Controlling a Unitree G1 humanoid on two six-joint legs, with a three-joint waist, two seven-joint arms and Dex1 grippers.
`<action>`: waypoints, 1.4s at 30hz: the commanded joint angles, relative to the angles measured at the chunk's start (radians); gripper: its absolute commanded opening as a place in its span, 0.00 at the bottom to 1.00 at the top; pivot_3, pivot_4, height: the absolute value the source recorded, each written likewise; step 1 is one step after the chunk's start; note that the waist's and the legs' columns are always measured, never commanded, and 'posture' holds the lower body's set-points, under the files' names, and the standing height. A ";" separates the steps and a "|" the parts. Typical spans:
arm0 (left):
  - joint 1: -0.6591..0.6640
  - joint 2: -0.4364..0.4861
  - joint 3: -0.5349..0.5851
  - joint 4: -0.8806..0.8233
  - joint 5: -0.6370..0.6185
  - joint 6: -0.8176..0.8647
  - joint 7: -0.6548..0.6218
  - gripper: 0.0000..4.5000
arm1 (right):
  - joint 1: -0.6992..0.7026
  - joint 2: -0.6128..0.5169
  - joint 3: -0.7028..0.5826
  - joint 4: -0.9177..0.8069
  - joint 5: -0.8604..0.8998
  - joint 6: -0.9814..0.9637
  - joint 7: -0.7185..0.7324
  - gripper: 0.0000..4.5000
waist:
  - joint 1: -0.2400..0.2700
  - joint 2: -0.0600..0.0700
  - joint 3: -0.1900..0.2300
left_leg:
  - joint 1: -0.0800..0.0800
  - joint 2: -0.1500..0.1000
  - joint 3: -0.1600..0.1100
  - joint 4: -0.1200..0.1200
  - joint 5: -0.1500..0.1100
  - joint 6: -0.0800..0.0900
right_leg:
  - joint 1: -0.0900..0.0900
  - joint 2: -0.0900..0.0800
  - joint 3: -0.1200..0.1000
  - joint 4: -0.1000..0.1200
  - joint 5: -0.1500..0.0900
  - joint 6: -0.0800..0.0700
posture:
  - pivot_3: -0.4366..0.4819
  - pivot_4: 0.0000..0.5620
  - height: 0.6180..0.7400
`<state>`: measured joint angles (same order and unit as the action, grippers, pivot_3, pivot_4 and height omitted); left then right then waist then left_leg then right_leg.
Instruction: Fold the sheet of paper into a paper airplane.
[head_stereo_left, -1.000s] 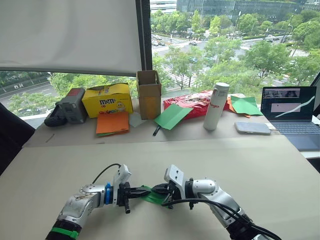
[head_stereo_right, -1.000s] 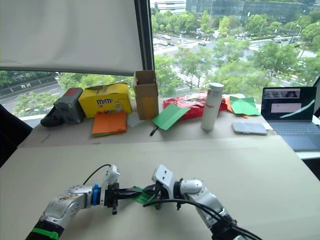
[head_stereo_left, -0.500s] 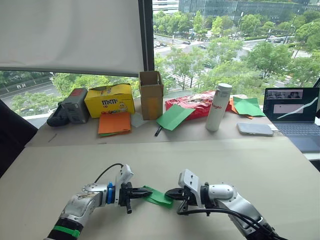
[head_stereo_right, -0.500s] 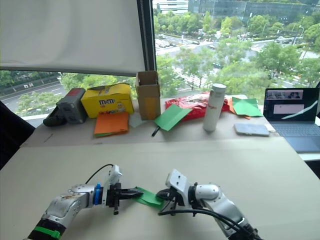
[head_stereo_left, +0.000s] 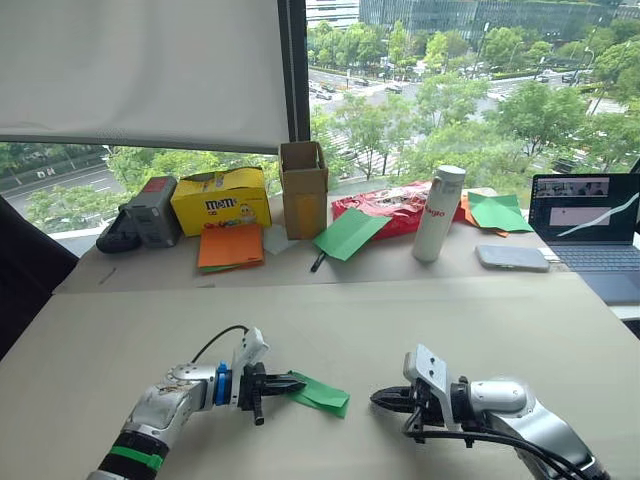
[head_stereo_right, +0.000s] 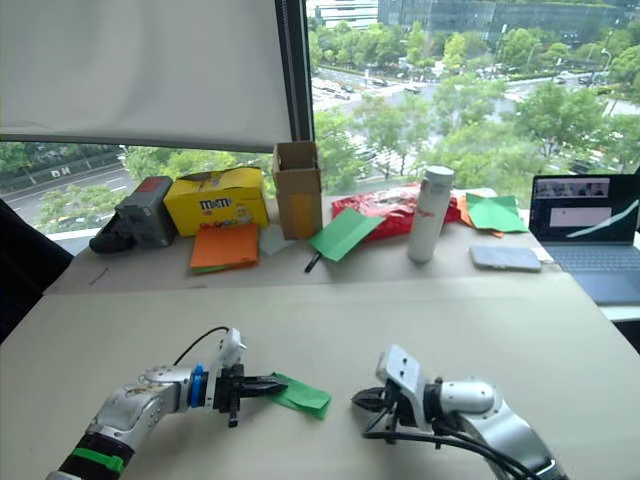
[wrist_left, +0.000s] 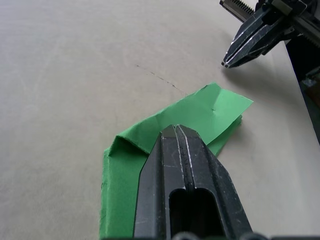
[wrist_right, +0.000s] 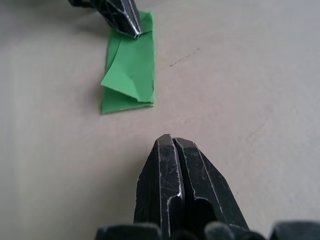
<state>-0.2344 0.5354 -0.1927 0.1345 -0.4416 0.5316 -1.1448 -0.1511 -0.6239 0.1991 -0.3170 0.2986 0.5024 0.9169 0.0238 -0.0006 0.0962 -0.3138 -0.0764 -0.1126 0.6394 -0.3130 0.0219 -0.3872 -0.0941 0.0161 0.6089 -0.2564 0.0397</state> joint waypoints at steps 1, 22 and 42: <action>0.026 -0.004 -0.048 0.068 0.068 0.020 0.032 0.00 | -0.089 0.062 0.066 -0.062 0.002 0.074 -0.039 0.01 | 0.005 0.001 0.000 | -0.001 0.000 -0.002 0.000 0.001 -0.001 | -0.001 0.000 -0.001 0.000 0.000 0.000 | 0.48 0.27 1.00; -0.005 -0.090 0.097 -0.039 -0.011 -0.152 0.030 0.00 | -0.047 0.181 0.282 0.153 -0.111 0.109 -0.116 0.01 | -0.004 -0.005 0.003 | 0.000 -0.001 -0.010 0.000 0.002 -0.003 | -0.002 0.002 -0.004 -0.001 0.001 -0.002 | 0.48 0.27 1.00; 0.042 0.052 -0.153 0.249 0.496 -0.753 0.219 0.00 | -0.058 0.175 0.295 0.162 -0.130 0.104 -0.125 0.01 | -0.017 -0.001 -0.004 | 0.007 0.002 -0.007 -0.009 0.003 -0.005 | 0.001 0.001 -0.003 -0.006 0.001 -0.002 | 0.48 0.27 1.00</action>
<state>-0.2490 0.5550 -0.3029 0.2270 -0.0966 -0.1235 -0.9893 -0.2332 -0.4300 0.4664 -0.2070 0.2092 0.5739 0.7973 0.0066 -0.0019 0.0924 -0.3065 -0.0747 -0.1196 0.6300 -0.3103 0.0169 -0.3859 -0.0928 0.0138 0.6028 -0.2555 0.0374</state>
